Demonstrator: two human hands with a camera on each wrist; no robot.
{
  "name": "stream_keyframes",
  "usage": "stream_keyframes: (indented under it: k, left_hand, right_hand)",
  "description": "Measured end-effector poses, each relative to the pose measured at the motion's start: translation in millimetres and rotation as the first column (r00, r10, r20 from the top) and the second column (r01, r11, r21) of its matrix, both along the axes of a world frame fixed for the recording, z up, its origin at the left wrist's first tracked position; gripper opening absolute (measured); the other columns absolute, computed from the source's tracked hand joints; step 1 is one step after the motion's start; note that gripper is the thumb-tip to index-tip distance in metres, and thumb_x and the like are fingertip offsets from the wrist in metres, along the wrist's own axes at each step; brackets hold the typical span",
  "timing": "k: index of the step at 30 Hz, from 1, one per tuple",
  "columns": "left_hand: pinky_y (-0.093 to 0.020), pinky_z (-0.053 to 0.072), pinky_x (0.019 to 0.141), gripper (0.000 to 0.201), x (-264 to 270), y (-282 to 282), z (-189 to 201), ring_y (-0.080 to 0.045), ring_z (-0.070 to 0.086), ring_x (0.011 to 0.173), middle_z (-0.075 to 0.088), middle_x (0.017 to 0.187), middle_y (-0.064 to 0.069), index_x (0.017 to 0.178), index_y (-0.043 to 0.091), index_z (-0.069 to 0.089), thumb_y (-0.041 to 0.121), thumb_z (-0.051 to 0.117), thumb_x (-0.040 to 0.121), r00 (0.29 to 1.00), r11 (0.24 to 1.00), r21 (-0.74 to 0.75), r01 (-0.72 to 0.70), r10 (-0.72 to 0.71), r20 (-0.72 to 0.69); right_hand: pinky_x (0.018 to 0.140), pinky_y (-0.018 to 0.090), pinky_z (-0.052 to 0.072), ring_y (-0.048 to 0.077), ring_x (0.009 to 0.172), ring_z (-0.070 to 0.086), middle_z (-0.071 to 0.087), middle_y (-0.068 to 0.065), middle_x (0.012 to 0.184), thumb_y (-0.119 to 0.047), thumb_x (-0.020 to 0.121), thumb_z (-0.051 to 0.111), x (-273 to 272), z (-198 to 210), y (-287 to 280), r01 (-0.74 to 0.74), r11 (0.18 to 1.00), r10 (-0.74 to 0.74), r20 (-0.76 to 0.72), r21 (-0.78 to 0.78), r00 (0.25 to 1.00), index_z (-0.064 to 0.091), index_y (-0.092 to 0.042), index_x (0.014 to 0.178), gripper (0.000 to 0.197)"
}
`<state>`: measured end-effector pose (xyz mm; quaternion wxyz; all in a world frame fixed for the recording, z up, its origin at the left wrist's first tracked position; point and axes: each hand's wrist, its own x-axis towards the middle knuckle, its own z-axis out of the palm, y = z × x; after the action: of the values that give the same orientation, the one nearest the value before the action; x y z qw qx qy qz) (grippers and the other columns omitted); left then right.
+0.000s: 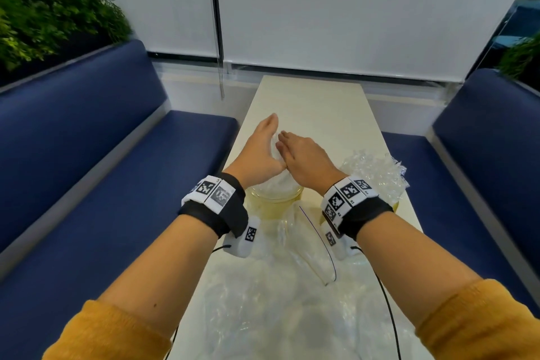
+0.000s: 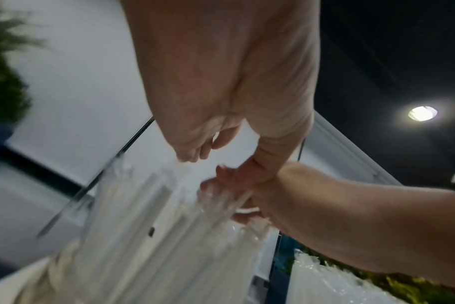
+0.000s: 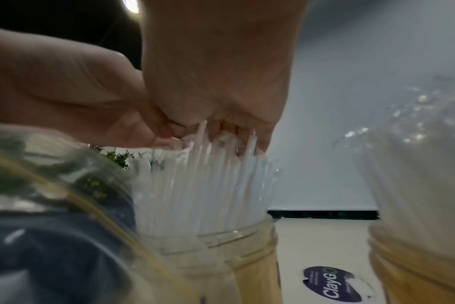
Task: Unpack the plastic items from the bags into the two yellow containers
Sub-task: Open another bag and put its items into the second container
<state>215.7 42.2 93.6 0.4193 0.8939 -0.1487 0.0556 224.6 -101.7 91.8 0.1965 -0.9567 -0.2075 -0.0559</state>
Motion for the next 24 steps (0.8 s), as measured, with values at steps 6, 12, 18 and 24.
stream_keyframes:
  k: [6,12,18,24]
  left_hand:
    - [-0.043,0.029,0.122,0.053,-7,29,-12,-0.023,0.032,0.147,0.039,0.156,-0.006,0.144,0.018,0.051,0.047,0.051,0.1,0.965,0.972,-0.051,-0.23,0.234,0.116]
    - [-0.033,0.004,0.126,0.06,-7,30,-39,-0.018,0.005,0.158,0.008,0.17,-0.002,0.161,0.015,0.018,0.045,0.022,0.109,0.979,0.992,0.11,-0.054,0.074,-0.188]
    - [-0.037,0.015,0.127,0.05,-6,22,-26,-0.018,0.03,0.147,0.034,0.158,-0.005,0.157,0.004,0.026,0.024,0.026,0.111,0.996,0.992,0.1,-0.074,0.077,-0.034]
    - [-0.034,0.002,0.126,0.049,-1,22,-36,-0.016,0.008,0.157,0.016,0.169,-0.002,0.158,0.015,0.026,0.028,0.024,0.111,0.988,0.983,0.116,-0.143,0.136,0.074]
  right_hand:
    - [0.126,0.045,0.008,0.022,0.155,0.007,0.015,0.005,0.167,-0.055,0.105,0.024,-2,-7,-4,-0.007,0.999,0.004,0.078,0.041,0.997,0.024,-0.018,0.159,0.066]
    - [0.125,0.039,0.015,0.025,0.152,0.019,0.023,0.013,0.164,-0.042,0.108,0.026,-1,-29,2,-0.004,1.0,0.005,-0.034,0.017,0.999,0.024,-0.004,0.157,0.062]
    - [0.122,0.044,0.022,0.028,0.147,0.03,0.036,0.013,0.158,-0.031,0.108,0.026,10,-27,8,-0.013,1.0,0.016,0.123,-0.022,0.992,0.038,-0.003,0.151,0.052]
    - [0.124,0.048,0.014,0.026,0.151,0.025,0.032,0.006,0.161,-0.033,0.107,0.026,9,-26,7,0.117,0.991,-0.128,0.235,0.059,0.964,0.036,-0.014,0.154,0.052]
